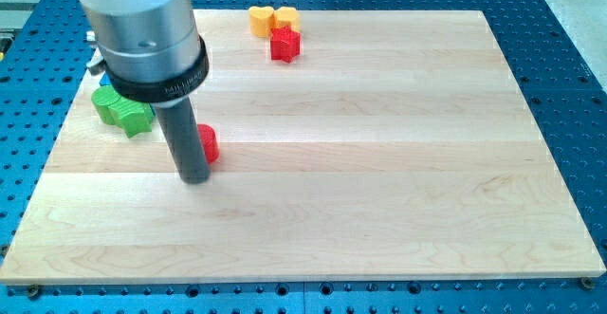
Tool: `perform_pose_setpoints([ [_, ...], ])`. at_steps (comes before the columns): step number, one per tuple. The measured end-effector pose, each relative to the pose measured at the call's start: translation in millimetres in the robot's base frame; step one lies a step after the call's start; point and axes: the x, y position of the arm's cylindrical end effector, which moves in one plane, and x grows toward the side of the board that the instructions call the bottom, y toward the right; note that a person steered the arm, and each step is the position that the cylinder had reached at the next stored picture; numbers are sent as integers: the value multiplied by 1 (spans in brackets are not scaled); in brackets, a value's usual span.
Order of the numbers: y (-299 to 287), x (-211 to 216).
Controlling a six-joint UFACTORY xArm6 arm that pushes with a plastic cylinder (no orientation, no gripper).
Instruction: Push the red circle below the heart
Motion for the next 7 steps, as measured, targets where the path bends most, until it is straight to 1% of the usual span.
perform_pose_setpoints([
  [1, 0, -84],
  [2, 6, -134],
  [3, 21, -134],
  [4, 41, -123],
  [5, 73, -108],
  [6, 80, -92],
  [7, 112, -73],
])
